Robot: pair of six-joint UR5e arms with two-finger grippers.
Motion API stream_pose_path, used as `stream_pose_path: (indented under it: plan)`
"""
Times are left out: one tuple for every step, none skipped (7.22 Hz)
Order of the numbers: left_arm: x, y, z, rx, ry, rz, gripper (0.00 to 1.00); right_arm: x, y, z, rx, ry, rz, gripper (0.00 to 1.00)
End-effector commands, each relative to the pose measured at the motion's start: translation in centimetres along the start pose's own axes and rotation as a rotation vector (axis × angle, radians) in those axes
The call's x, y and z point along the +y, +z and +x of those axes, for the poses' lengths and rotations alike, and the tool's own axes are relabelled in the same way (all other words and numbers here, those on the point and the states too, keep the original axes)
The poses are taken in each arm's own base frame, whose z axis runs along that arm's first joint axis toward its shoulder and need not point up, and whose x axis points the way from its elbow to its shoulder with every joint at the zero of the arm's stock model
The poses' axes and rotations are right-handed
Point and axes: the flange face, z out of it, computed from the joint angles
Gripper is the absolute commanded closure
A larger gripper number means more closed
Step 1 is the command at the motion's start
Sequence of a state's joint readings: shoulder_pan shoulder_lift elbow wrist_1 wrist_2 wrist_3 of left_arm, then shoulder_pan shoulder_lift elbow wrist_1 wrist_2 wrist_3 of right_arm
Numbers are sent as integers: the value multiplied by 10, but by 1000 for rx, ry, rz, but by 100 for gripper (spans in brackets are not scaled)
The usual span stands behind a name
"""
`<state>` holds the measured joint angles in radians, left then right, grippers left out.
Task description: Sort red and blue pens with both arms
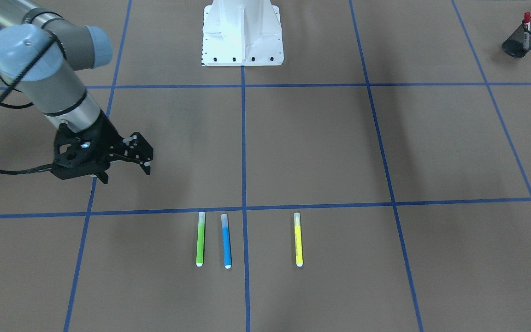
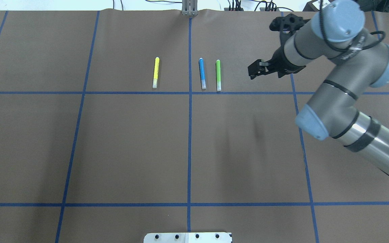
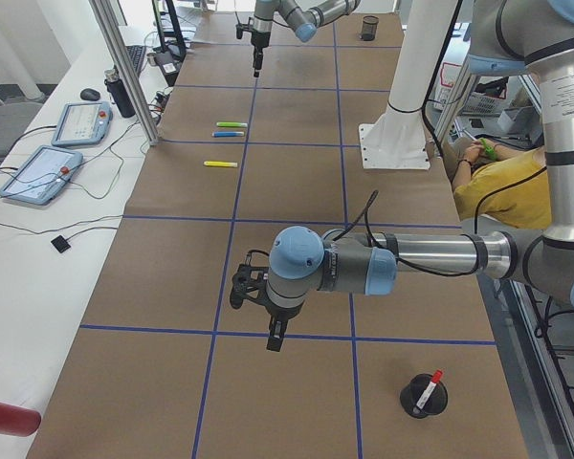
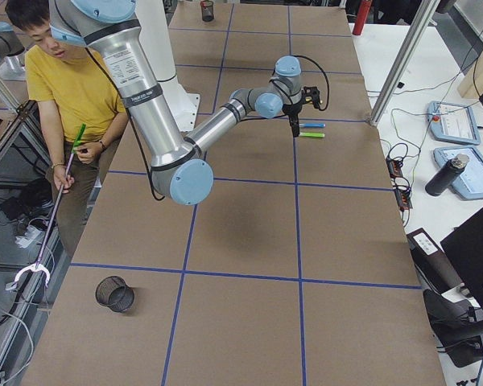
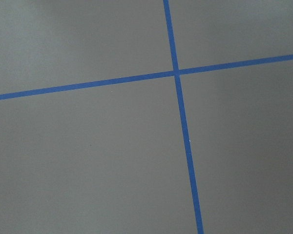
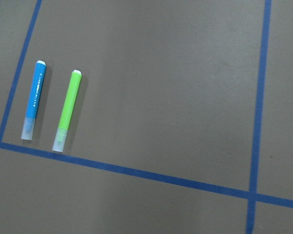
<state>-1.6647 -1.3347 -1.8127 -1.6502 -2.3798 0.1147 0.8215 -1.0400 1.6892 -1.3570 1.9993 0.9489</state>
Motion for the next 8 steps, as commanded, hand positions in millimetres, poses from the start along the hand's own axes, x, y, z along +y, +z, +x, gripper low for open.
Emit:
stream_pose_path:
  plan:
    - [20, 18, -6, 28, -67, -45, 0, -29, 48, -87, 36, 51, 1, 0]
    - [22, 18, -7, 28, -70, -48, 0, -43, 69, -120, 53, 49, -23, 0]
    - [22, 19, -7, 28, -70, -50, 0, -55, 83, -147, 69, 54, -42, 0]
    - [22, 21, -6, 29, -68, -55, 0, -63, 99, -157, 94, 58, -61, 0]
    - [22, 21, -6, 29, -68, -55, 0, -71, 112, -168, 120, 60, -82, 0]
    - [22, 21, -6, 29, -68, -55, 0, -68, 122, -171, 127, 54, -96, 0]
    - [22, 21, -6, 29, -68, -55, 0, -62, 127, -174, 129, 46, -101, 0]
    - [22, 21, -6, 30, -67, -53, 0, -60, 136, -169, 143, 47, -109, 1]
